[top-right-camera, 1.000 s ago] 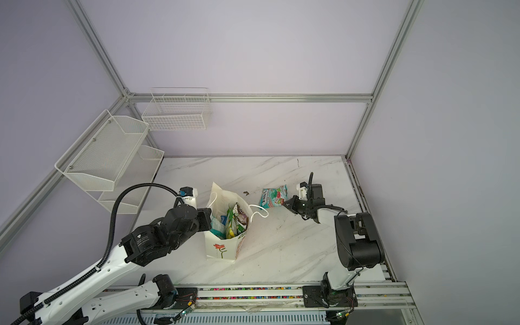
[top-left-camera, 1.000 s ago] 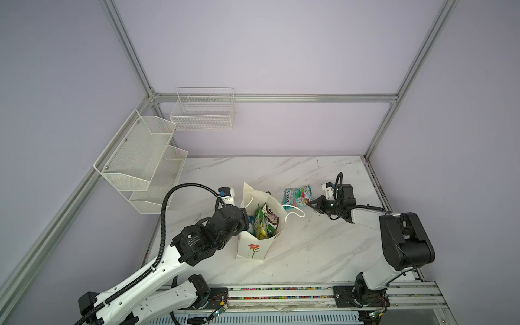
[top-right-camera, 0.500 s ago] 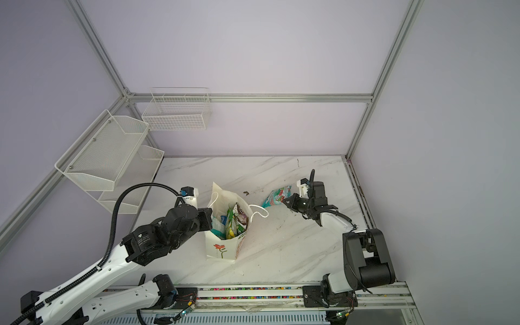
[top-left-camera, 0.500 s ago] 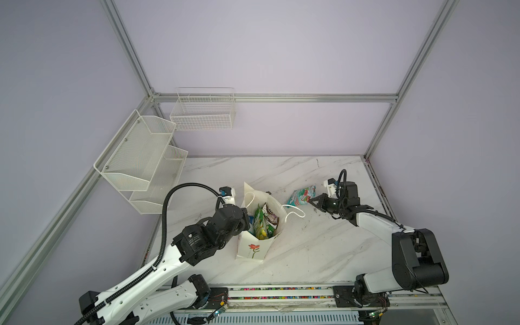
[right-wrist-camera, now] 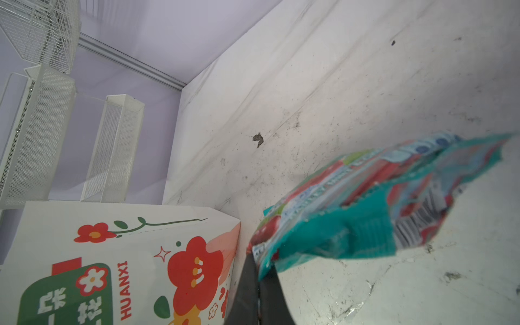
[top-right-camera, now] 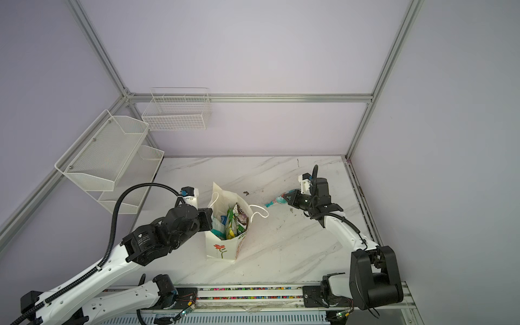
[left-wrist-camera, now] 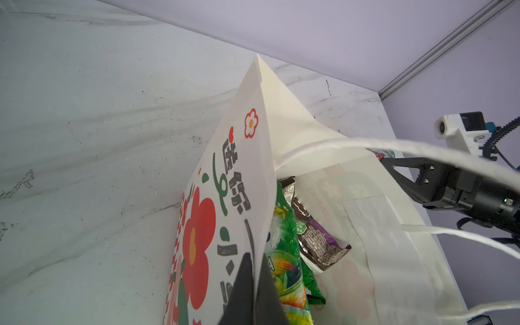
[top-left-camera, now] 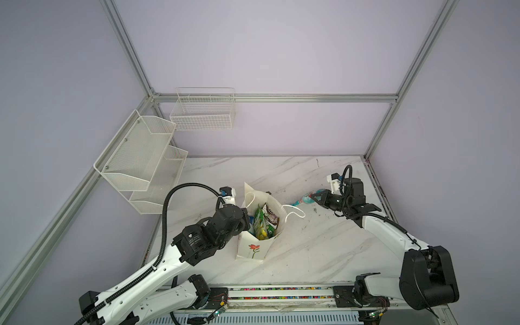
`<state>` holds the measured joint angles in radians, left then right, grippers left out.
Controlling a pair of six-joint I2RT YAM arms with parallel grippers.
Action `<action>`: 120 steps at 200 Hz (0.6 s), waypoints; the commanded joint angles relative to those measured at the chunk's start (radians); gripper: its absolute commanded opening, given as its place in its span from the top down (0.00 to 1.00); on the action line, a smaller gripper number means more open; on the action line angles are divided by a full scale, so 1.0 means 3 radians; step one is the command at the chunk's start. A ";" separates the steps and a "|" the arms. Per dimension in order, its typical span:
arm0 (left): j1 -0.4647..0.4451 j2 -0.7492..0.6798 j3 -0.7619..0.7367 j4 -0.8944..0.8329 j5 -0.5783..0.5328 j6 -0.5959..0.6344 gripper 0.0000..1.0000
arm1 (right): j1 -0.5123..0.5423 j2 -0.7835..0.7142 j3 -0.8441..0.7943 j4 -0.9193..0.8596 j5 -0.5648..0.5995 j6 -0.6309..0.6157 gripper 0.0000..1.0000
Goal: Place the snacks into the paper bag
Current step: 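Lower the right gripper and close it on the teal Mint Blossom bag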
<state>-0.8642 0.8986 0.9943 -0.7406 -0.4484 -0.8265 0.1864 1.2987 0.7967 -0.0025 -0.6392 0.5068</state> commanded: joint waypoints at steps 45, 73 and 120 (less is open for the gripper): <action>0.0007 0.0032 0.0238 -0.0037 0.0099 -0.0021 1.00 | 0.0070 -0.0350 0.0316 -0.0249 0.0044 -0.0063 1.00; 0.0006 0.0032 0.0240 -0.0027 0.0112 -0.0027 1.00 | 0.0093 -0.0444 0.0380 -0.0303 0.0034 -0.0081 1.00; 0.0007 0.0045 0.0264 -0.0019 0.0132 -0.0027 1.00 | 0.0184 -0.0564 0.0497 -0.0383 0.0049 -0.0079 1.00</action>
<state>-0.8642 0.9012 0.9947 -0.7330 -0.4301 -0.8276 0.2226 1.1687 0.8940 -0.1131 -0.6239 0.5018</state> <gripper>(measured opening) 0.047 0.047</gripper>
